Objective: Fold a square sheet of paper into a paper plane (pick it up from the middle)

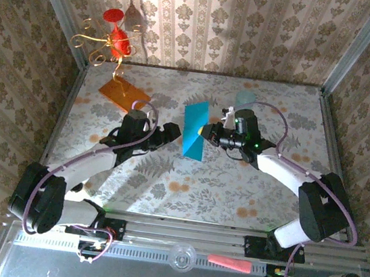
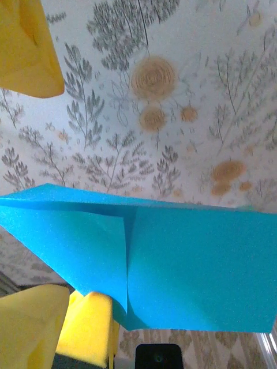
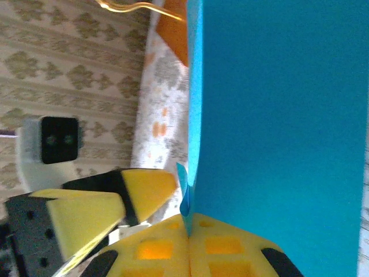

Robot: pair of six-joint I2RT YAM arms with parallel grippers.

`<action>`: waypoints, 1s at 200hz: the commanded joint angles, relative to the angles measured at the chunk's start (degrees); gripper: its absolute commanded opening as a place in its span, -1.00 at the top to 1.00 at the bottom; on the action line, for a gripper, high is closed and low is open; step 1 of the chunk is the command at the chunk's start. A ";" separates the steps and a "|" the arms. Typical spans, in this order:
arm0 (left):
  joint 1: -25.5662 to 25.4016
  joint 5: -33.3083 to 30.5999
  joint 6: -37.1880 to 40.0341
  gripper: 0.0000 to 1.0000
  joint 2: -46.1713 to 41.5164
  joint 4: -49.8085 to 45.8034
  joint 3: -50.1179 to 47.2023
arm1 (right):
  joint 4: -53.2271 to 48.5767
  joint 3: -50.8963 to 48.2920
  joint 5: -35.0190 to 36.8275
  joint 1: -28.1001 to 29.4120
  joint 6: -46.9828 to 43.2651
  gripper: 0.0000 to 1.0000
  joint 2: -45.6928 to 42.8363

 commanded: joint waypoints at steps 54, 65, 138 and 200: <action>-2.21 4.88 -0.91 -0.89 0.36 15.92 -1.26 | 8.14 2.01 -7.40 -0.13 4.45 0.81 -3.77; -2.66 5.66 -1.39 -0.88 0.91 17.61 -1.09 | 8.21 1.98 -7.48 -0.14 4.75 0.81 -3.95; -2.94 4.30 -0.48 -0.19 -0.23 27.12 -3.78 | 9.37 1.33 -7.74 -0.88 6.95 0.81 -4.07; -2.26 3.16 -0.01 0.23 -0.76 26.41 -4.11 | 9.20 0.46 -7.36 -1.18 7.34 0.80 -3.86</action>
